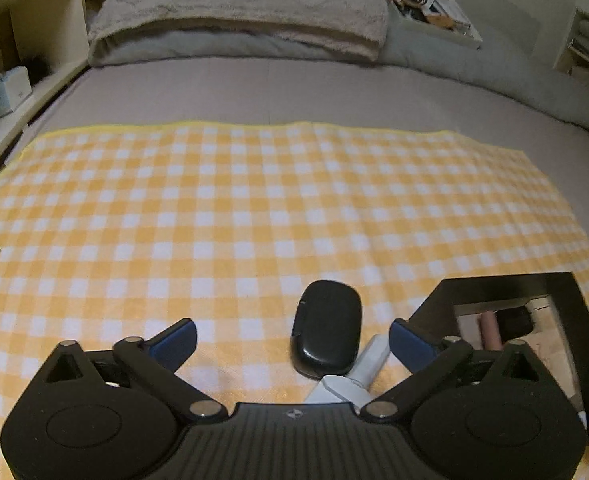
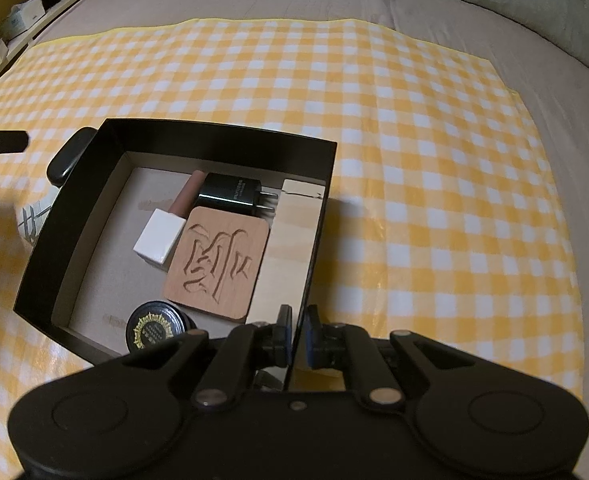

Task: Organize rigid objects
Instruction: 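Move the left gripper to the black oval case and close on it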

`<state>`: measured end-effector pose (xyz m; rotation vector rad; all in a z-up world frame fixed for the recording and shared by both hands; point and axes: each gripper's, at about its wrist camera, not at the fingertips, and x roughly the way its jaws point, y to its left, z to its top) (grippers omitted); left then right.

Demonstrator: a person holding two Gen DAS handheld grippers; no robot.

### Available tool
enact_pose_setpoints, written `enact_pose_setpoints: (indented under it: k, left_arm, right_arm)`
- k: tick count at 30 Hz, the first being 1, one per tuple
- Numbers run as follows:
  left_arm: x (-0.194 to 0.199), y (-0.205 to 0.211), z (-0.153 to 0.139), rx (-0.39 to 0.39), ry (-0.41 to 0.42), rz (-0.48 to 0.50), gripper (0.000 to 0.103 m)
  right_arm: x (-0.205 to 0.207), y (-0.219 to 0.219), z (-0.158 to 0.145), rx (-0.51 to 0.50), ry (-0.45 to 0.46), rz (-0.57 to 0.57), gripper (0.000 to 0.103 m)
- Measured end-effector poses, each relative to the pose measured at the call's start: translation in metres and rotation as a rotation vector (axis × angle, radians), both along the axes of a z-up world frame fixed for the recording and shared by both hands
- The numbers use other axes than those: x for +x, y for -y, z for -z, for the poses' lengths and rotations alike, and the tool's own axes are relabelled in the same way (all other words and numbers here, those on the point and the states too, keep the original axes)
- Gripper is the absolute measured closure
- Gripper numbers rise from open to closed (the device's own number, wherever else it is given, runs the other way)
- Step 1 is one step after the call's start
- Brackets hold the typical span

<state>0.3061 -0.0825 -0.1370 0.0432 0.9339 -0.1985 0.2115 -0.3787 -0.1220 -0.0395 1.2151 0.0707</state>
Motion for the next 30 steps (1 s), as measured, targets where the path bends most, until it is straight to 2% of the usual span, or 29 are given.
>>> enact_pose_setpoints:
  k: [4, 8, 13, 18, 20, 25, 30]
  left_arm:
    - [0.012, 0.004, 0.015, -0.018, -0.036, 0.001, 0.023]
    - [0.02, 0.01, 0.028, -0.034, -0.05, 0.007, 0.027]
    - [0.031, 0.026, 0.045, -0.049, -0.079, 0.003, 0.038]
    - [0.038, 0.036, 0.06, 0.003, -0.102, -0.001, 0.039]
    - [0.04, 0.037, 0.064, 0.005, -0.103, -0.006, 0.04]
    - [0.041, 0.041, 0.069, 0.024, -0.1, 0.01, 0.048]
    - [0.047, 0.047, 0.072, 0.03, -0.106, 0.009, 0.048]
  right_arm:
    - [-0.001, -0.001, 0.0, 0.004, 0.0, 0.001, 0.096]
    - [-0.002, -0.001, 0.001, 0.003, 0.0, 0.0, 0.096]
    - [-0.002, 0.0, 0.0, 0.011, 0.001, 0.003, 0.096]
    - [-0.003, -0.001, 0.001, 0.017, 0.001, 0.004, 0.096]
    - [-0.003, 0.0, 0.001, 0.025, 0.001, 0.007, 0.096]
    - [-0.005, 0.001, 0.001, 0.028, 0.001, 0.004, 0.096]
    - [-0.005, 0.001, 0.001, 0.03, 0.001, 0.007, 0.096]
